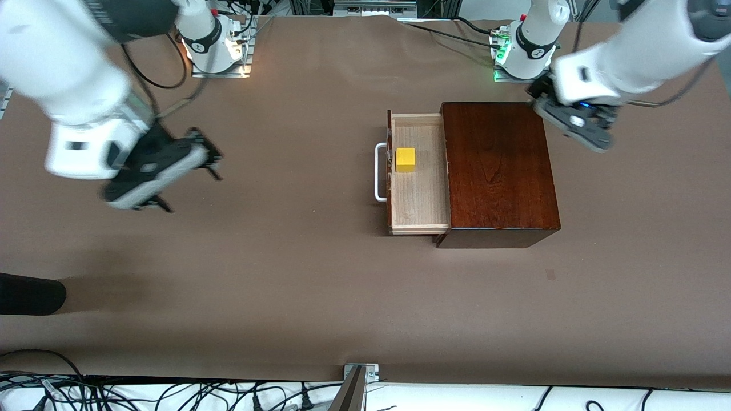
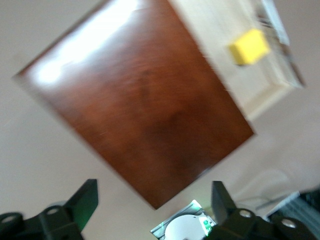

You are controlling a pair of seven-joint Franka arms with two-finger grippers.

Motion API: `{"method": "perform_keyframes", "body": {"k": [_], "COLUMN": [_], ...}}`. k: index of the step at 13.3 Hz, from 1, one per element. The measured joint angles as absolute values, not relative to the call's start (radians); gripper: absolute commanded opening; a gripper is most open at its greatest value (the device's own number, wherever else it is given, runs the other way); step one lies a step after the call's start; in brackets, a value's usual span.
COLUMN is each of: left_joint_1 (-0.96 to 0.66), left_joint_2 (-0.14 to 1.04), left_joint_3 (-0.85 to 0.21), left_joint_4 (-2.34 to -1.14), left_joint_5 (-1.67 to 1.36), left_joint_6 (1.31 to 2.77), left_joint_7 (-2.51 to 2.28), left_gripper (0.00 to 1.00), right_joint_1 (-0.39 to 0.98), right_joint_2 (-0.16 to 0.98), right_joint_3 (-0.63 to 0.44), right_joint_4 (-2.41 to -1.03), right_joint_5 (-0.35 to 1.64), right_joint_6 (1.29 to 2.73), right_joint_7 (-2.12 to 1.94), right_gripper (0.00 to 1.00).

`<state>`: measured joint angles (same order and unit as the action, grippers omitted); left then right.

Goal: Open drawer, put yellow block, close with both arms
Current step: 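Withdraw the right gripper while the left gripper moves toward the drawer front, then push the drawer front into the box with the left gripper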

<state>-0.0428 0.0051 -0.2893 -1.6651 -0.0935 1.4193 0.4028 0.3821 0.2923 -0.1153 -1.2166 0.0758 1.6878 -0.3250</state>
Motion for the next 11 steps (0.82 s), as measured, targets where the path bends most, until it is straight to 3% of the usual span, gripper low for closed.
{"method": "perform_keyframes", "body": {"k": [3,6,11], "left_joint_1": [-0.085,-0.170,-0.289], "left_joint_2": [0.073,0.253,0.511], "left_joint_3": [-0.466,-0.554,-0.558], "left_joint_4": [-1.626,-1.496,-1.376], "left_joint_5": [-0.105,-0.105,-0.081], "left_joint_6": [1.418,1.425,1.621], "left_joint_7": [0.399,0.380,0.402], "left_gripper": [1.00,1.00,1.00], "right_joint_1": [0.341,0.270,0.213], "right_joint_2": [0.092,-0.075,-0.099], "right_joint_3": [-0.146,-0.139,-0.107], "right_joint_4": [-1.455,-1.665,-1.741], "right_joint_5": [0.077,0.036,-0.043], "right_joint_6": [1.671,1.684,1.748], "right_joint_7": [-0.231,-0.207,-0.196], "right_gripper": [1.00,1.00,1.00]}}
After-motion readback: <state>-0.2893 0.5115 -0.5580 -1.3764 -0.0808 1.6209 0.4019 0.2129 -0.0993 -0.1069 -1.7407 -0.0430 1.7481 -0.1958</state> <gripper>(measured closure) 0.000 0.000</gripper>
